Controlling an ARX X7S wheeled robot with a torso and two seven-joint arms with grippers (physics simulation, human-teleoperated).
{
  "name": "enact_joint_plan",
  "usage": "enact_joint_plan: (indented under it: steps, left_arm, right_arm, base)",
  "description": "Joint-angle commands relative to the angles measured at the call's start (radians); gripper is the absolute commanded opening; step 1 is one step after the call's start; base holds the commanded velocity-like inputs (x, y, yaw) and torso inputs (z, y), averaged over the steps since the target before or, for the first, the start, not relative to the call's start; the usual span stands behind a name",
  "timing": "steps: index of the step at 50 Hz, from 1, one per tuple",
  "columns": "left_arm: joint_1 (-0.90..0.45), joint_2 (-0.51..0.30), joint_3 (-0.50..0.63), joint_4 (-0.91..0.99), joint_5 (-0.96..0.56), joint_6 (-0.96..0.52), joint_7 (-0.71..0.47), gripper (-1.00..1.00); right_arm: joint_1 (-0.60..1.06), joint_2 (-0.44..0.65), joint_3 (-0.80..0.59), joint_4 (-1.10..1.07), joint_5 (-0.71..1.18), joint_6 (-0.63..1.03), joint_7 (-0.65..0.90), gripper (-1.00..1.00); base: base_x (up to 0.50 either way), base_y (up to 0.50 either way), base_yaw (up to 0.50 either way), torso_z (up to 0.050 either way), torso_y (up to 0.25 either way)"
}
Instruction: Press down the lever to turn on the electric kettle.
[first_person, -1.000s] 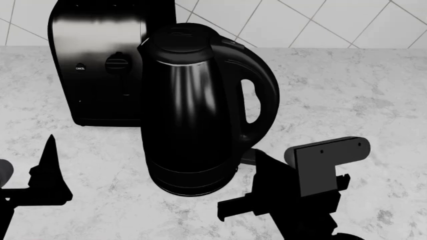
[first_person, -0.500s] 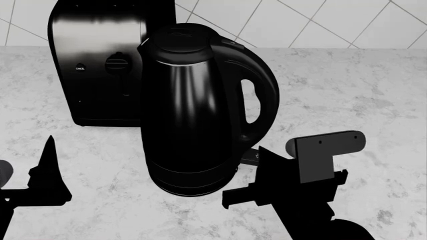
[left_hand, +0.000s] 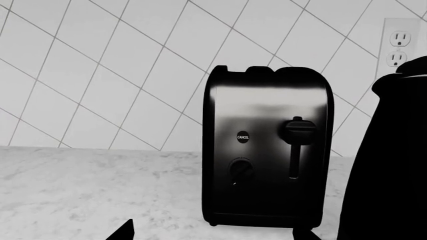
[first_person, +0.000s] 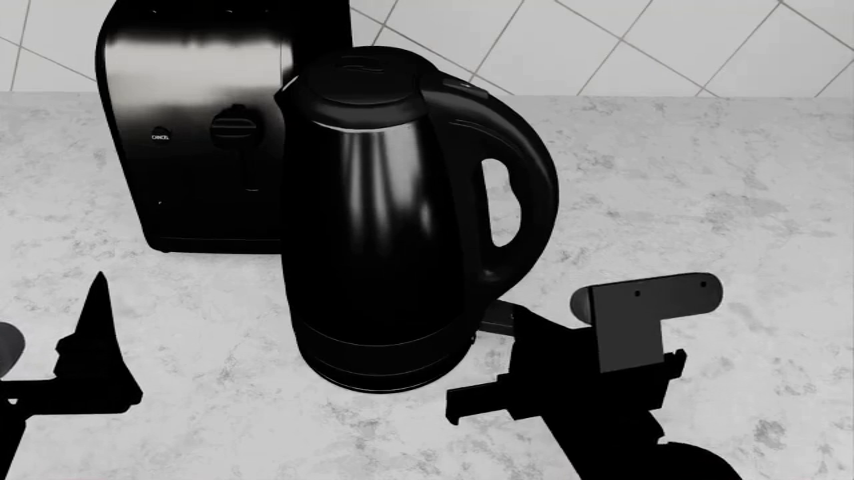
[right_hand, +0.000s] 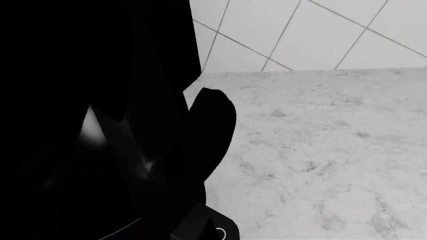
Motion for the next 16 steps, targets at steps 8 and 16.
enact_joint_plan:
  steps: [8, 16]
  left_arm:
    - [0.011, -0.008, -0.003, 0.011, -0.008, 0.006, -0.003, 1.0]
    - [0.032, -0.015, -0.005, 0.044, -0.013, 0.008, -0.006, 1.0]
  right_arm:
    - [-0.001, -0.048, -0.017, 0.226, -0.046, -0.097, -0.03, -1.0]
    - [0.016, -0.084, -0.029, 0.41, -0.058, -0.164, -0.071, -1.0]
  base:
    - [0.01, 0.0, 0.01, 0.0, 0.0]
    - [0.02, 0.01, 0.02, 0.0, 0.0]
